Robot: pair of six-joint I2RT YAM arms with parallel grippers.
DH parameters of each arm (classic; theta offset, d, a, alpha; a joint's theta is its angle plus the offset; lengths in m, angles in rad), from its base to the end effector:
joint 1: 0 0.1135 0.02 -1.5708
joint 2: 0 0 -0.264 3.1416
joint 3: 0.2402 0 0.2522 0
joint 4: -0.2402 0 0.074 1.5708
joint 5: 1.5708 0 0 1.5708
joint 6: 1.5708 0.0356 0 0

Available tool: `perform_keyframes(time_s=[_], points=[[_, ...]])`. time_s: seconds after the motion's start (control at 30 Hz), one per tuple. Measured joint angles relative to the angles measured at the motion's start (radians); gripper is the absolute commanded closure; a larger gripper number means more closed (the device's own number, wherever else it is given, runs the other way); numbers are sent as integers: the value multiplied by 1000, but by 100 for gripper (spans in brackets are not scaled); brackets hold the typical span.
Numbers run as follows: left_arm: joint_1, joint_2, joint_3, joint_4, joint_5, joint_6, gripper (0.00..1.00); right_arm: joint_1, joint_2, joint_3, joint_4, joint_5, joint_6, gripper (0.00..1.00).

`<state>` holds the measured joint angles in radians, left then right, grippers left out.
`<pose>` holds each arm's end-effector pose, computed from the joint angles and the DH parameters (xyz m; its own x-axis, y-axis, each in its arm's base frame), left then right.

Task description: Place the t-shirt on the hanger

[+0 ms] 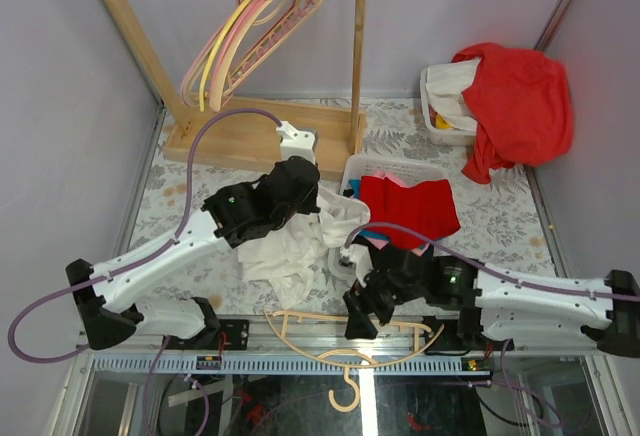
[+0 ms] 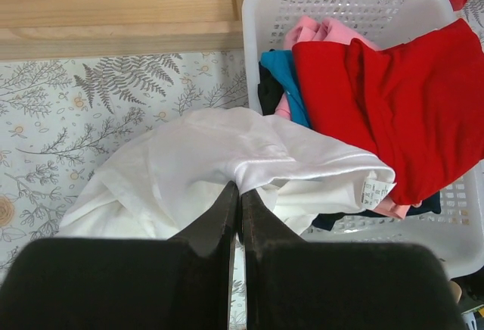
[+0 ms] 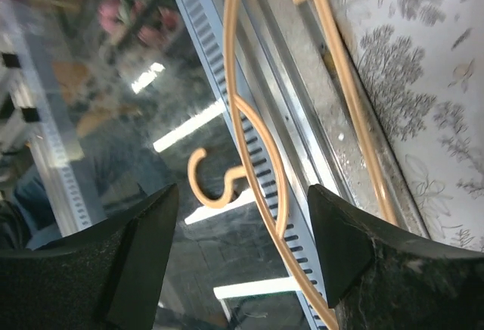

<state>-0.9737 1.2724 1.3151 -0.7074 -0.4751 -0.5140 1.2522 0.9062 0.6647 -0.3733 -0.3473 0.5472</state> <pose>0.1640 -0.2122 0.3711 -0.5640 0.0520 -0.8241 0.2936 0.9454 -0.1413 0.0503 0.1910 0.2590 -0.6642 -0.4519 -0.5955 -0.7430 0.3110 0.5927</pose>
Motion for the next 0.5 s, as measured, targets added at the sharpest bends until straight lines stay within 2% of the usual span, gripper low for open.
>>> perform_keyframes(time_s=[0.23, 0.37, 0.5], points=[[13, -39, -12, -5, 0, 0, 100, 236, 145, -14, 11, 164, 18, 34], [14, -45, -13, -5, 0, 0, 100, 318, 159, -19, 61, 226, 24, 40], [15, -49, -21, -5, 0, -1, 100, 389, 258, -19, 124, 263, 31, 44]])
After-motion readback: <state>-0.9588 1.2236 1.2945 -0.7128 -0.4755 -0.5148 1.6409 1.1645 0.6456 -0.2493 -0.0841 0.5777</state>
